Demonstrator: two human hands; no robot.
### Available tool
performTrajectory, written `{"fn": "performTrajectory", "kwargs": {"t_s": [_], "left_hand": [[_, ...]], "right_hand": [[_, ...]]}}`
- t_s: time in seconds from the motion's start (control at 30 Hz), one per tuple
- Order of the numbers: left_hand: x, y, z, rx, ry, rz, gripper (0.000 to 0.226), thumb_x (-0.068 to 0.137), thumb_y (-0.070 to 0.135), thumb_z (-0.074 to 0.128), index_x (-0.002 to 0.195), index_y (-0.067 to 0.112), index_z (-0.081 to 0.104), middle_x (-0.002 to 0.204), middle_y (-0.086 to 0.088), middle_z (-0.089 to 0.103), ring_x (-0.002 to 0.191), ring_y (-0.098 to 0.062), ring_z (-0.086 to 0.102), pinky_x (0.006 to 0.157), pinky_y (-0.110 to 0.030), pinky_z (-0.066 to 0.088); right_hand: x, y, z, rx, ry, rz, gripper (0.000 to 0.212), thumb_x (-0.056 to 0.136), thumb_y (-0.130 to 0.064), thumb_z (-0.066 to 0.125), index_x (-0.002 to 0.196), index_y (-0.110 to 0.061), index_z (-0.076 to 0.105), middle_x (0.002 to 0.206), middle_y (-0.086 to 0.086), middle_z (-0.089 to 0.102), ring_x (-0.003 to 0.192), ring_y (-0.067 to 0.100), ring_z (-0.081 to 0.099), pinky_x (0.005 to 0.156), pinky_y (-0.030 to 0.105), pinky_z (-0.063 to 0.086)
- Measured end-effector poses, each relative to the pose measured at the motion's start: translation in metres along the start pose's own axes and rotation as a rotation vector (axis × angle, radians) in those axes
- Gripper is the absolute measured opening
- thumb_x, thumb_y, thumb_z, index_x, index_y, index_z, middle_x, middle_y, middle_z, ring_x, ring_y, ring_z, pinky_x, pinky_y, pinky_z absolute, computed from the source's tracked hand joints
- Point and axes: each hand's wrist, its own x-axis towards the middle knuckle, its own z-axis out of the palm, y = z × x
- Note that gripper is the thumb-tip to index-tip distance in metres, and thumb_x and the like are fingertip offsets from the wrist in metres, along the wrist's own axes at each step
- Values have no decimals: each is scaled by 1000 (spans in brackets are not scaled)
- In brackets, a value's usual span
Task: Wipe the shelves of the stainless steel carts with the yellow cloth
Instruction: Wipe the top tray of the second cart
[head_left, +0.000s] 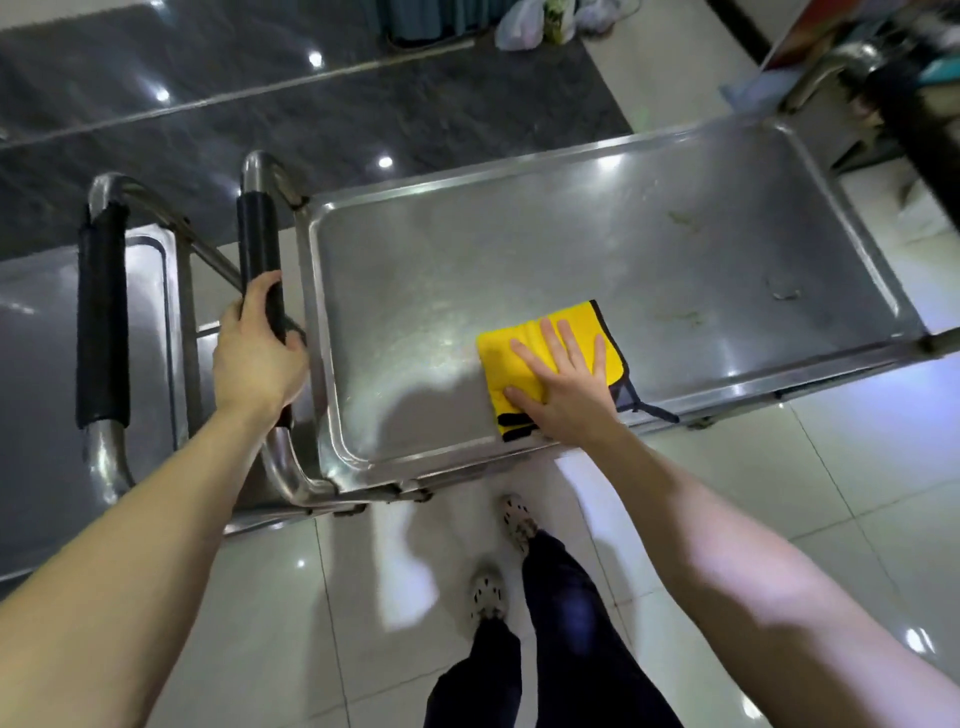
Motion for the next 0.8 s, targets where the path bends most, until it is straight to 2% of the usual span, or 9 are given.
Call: {"fn": "performTrajectory", "kwargs": {"t_s": [0.13,0.27,0.4,0.47,0.57,0.7,0.8], "left_hand": [[-1,0,0,33,-4,3,74,99,13,62,158,48,33,150,-12,50,126,-39,59,97,-47,50],[-4,3,-2,27,-4,3,72,100,12,61,158,47,36,151,-12,51,130,-36,56,102,-39,43],[-7,6,-3,31,5,-31,75,101,11,63,159,48,35,151,-8,50,129,-33,59,102,-36,44],[-9,8,-3,39,17,-42,75,101,11,65,159,48,35,151,-6,50,130,-30,58,103,-35,43],[-8,8,-3,39,38,-50,76,100,11,64,159,49,34,150,-2,51,122,-18,57,100,-34,46],[-8,6,-2,39,49,-63,76,100,14,65,159,50,33,148,2,50,111,-9,55,96,-33,50],[-8,8,-1,24,48,-74,75,101,16,64,158,53,32,144,6,51,95,0,56,91,-33,54]], "right_hand": [[43,38,-19,-26,-7,78,79,99,-83,40,168,-51,17,181,2,1,167,26,-7,128,68,0],[111,64,-35,-6,18,110,79,99,-82,39,168,-50,19,181,5,5,167,29,-3,126,72,2],[186,62,-38,19,-18,145,79,98,-86,28,168,-52,12,181,8,-3,166,33,-9,123,76,-3],[220,49,-37,24,-34,146,81,96,-89,21,168,-53,8,180,9,-7,165,34,-14,122,78,-5],[261,13,-30,11,-46,105,84,94,-90,14,168,-51,5,179,13,-12,164,38,-18,119,81,-6],[293,-64,-14,21,-34,4,83,96,-87,17,169,-49,11,178,18,-11,163,43,-17,118,83,-6],[298,-126,-3,-1,-41,-105,81,97,-85,17,169,-48,12,178,20,-11,163,45,-17,117,83,-5]]}}
